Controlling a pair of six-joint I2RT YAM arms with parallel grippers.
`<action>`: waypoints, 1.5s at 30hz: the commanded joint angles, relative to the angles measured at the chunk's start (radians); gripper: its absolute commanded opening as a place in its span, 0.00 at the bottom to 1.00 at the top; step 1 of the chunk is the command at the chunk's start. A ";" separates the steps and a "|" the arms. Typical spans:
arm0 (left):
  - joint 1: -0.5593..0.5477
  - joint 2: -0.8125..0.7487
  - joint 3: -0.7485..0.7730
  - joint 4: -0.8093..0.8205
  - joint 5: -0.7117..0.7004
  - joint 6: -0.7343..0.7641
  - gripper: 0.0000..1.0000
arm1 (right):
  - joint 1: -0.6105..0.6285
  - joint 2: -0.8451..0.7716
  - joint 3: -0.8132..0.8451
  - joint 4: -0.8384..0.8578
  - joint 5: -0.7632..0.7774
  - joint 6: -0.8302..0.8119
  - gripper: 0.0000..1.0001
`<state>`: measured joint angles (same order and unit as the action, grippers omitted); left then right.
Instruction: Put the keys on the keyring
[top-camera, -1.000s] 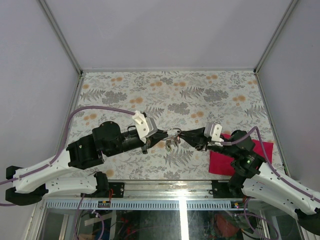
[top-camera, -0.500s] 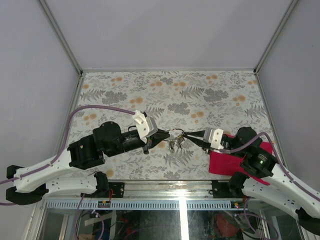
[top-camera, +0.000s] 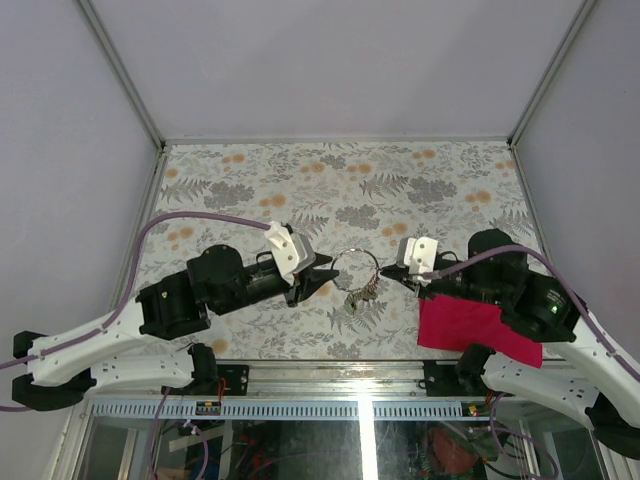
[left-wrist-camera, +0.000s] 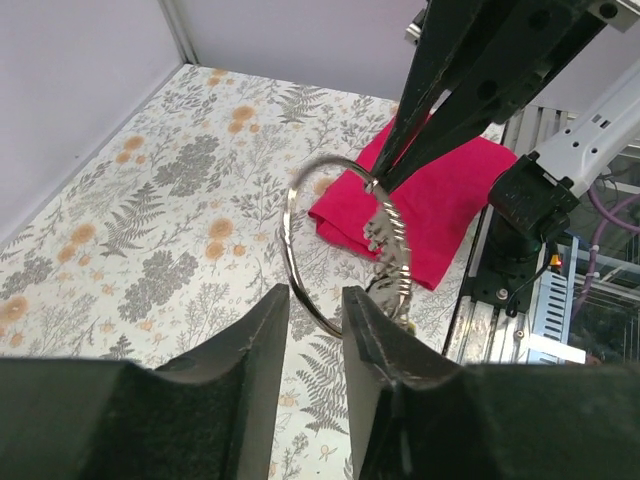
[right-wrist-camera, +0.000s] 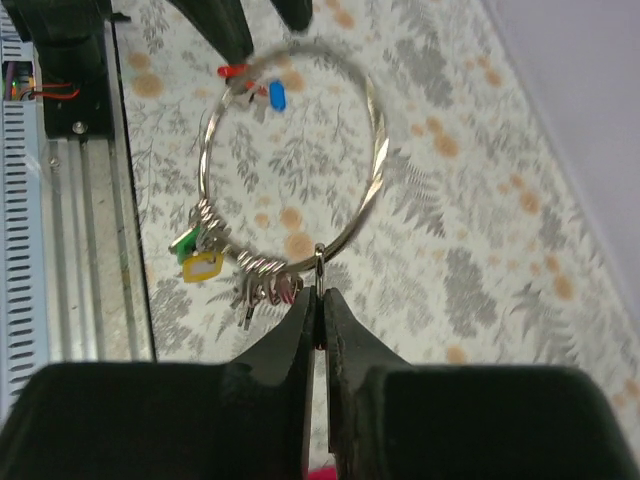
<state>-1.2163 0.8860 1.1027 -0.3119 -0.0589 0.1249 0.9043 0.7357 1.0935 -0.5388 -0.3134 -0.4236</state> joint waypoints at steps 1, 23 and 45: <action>0.004 -0.053 -0.026 0.037 -0.051 0.006 0.32 | -0.012 0.057 0.124 -0.233 0.104 0.135 0.00; 0.004 -0.092 -0.309 0.339 -0.035 -0.060 0.70 | -0.012 0.420 0.413 -0.577 0.057 0.542 0.00; 0.003 0.016 -0.208 0.287 0.082 0.163 0.76 | -0.012 0.556 0.552 -0.618 -0.084 0.632 0.00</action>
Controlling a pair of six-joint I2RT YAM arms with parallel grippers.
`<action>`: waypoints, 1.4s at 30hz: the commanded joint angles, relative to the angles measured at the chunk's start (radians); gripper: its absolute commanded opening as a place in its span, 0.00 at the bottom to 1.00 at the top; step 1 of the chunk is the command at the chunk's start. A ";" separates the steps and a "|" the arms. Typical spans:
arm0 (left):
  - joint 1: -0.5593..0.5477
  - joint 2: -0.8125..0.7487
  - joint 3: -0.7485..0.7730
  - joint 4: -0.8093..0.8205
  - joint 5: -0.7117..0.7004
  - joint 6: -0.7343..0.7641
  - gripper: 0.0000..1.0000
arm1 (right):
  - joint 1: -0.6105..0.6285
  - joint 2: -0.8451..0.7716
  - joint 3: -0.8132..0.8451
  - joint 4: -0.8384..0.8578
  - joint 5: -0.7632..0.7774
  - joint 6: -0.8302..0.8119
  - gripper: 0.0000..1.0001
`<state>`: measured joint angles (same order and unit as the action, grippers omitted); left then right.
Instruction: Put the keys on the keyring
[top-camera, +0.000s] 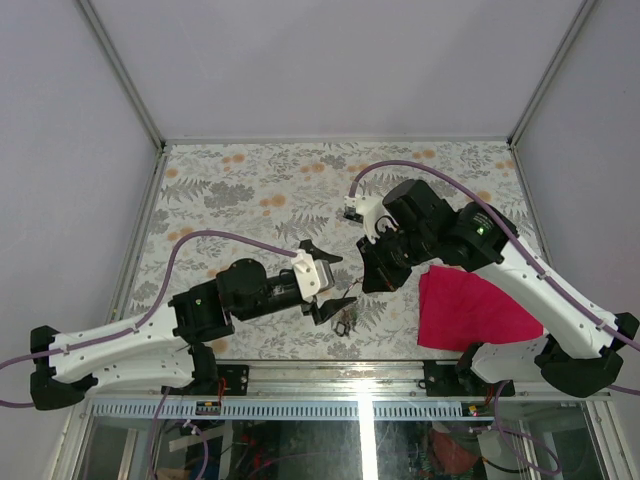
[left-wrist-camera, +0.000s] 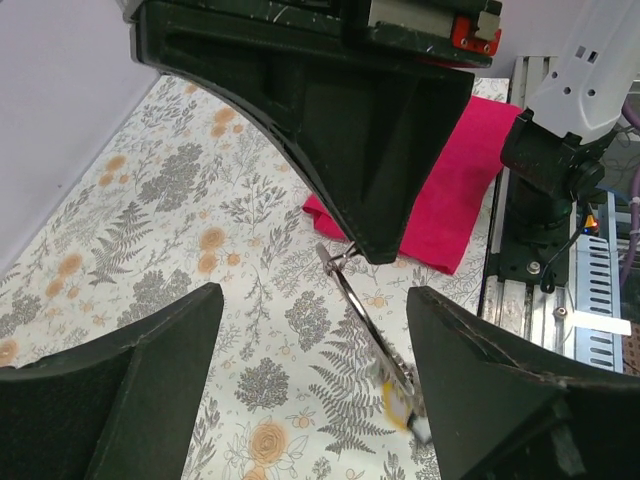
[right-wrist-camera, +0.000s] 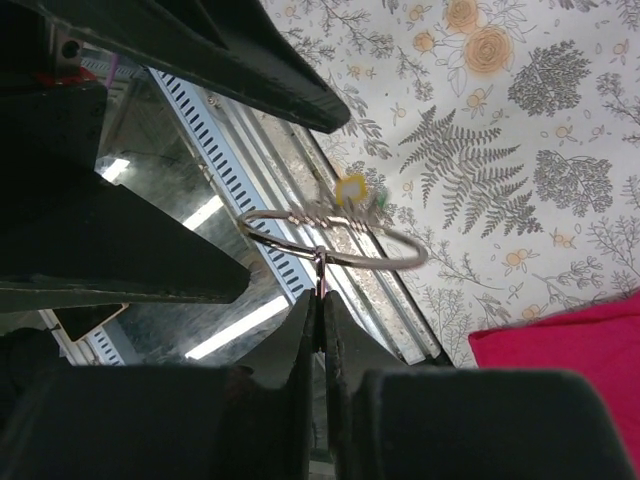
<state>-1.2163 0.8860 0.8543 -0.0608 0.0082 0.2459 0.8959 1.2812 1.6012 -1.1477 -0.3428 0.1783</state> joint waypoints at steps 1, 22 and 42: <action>0.003 0.024 0.047 0.026 0.014 0.049 0.76 | -0.003 0.013 0.062 -0.013 -0.060 0.029 0.00; 0.004 0.162 0.192 -0.146 0.033 0.157 0.27 | -0.004 0.028 0.098 -0.055 -0.122 0.016 0.00; 0.003 0.099 0.166 -0.047 -0.037 -0.053 0.00 | -0.003 -0.208 -0.135 0.379 -0.015 0.075 0.42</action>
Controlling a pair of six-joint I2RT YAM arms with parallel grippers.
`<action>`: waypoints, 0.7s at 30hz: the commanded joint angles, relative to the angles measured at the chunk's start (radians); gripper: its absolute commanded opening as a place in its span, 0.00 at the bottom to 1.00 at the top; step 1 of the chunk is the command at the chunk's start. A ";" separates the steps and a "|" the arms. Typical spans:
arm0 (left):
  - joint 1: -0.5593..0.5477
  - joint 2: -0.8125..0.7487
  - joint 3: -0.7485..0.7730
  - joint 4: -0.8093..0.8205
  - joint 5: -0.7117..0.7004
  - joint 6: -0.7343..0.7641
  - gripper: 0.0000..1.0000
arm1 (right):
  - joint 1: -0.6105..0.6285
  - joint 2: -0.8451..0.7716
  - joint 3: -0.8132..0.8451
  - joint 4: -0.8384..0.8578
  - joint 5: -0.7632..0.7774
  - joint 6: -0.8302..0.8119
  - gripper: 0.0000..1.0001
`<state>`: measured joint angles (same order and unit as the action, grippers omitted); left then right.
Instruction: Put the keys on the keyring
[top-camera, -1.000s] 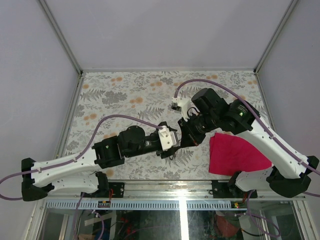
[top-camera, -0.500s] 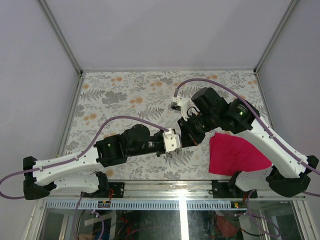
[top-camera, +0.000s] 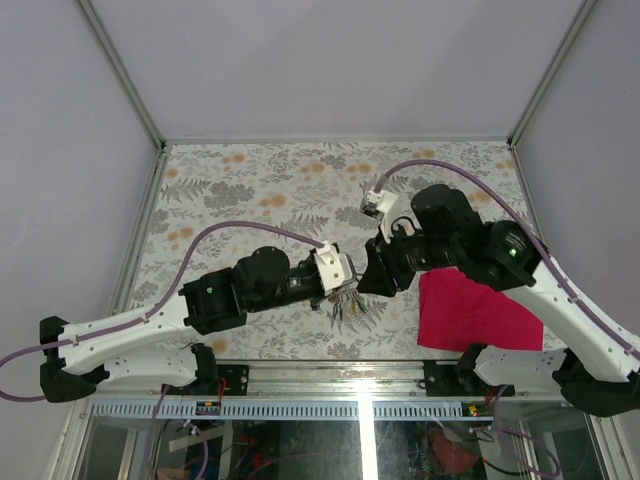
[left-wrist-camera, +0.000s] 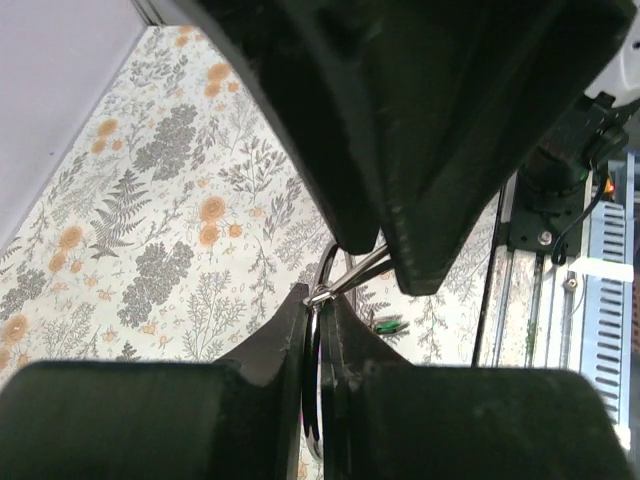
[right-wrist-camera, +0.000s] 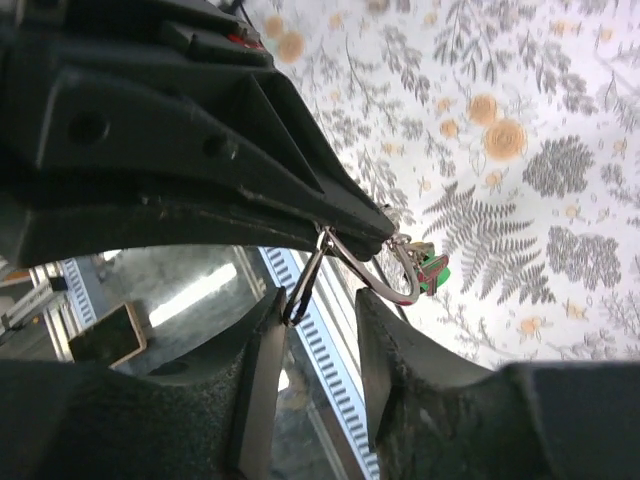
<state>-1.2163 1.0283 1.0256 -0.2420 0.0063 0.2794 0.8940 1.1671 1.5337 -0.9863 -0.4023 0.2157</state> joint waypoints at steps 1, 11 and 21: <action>0.004 -0.052 -0.016 0.151 -0.039 -0.101 0.00 | -0.002 -0.120 -0.095 0.259 0.060 0.044 0.42; 0.004 -0.073 -0.061 0.227 -0.113 -0.202 0.00 | -0.002 -0.385 -0.426 0.764 0.199 0.158 0.47; 0.004 -0.064 -0.060 0.229 -0.143 -0.219 0.00 | -0.002 -0.376 -0.470 0.827 0.175 0.278 0.48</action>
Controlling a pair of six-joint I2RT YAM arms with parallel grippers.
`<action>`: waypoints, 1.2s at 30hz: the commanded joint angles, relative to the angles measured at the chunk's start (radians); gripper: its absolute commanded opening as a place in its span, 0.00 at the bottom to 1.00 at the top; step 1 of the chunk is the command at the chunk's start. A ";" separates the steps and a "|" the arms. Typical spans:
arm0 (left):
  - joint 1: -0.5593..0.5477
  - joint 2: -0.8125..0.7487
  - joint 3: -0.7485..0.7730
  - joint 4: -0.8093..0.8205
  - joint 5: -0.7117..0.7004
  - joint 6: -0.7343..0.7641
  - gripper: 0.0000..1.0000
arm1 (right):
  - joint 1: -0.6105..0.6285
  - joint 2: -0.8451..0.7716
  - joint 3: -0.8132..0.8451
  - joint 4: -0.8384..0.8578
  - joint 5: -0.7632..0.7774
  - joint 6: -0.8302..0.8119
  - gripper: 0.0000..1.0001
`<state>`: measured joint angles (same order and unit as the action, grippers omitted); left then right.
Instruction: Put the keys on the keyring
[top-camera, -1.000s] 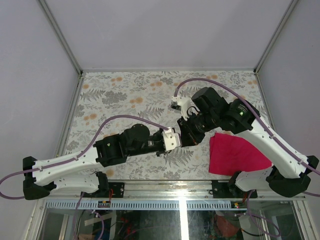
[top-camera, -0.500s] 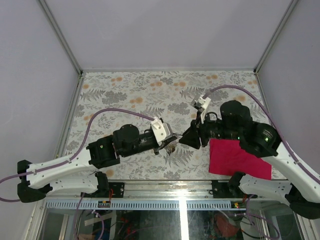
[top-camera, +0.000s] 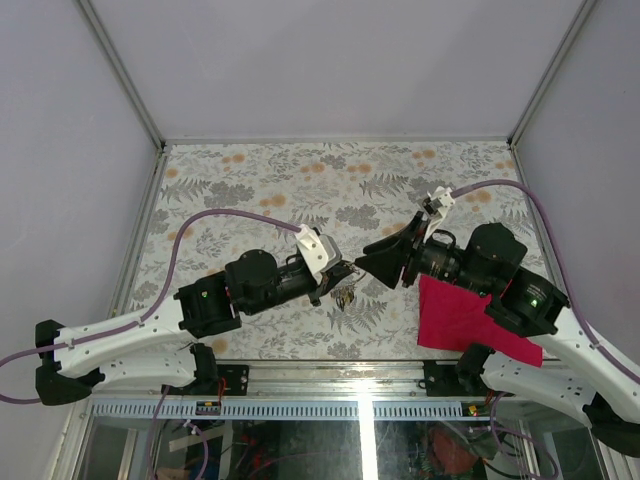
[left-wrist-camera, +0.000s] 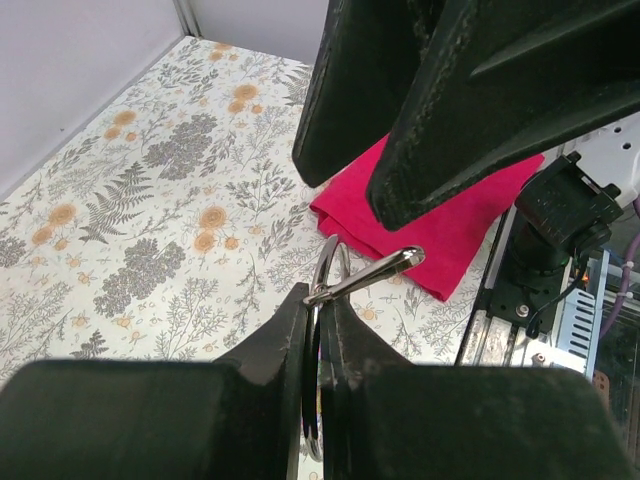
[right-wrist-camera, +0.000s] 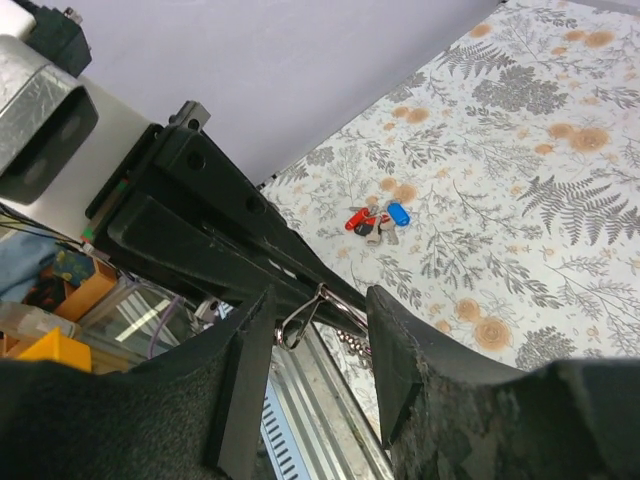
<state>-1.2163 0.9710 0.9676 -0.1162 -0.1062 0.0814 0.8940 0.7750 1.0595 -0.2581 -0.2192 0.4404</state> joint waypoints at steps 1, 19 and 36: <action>0.004 -0.006 0.000 0.101 -0.032 -0.020 0.00 | -0.002 0.022 0.009 0.091 -0.014 0.052 0.48; 0.004 0.039 0.054 0.020 -0.099 -0.035 0.00 | -0.002 0.044 0.056 -0.003 -0.119 -0.124 0.49; 0.003 0.064 0.079 0.000 -0.105 -0.047 0.00 | -0.001 0.087 0.060 -0.062 -0.073 -0.233 0.38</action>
<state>-1.2163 1.0359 1.0039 -0.1627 -0.1928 0.0475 0.8940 0.8574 1.0836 -0.3557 -0.3092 0.2344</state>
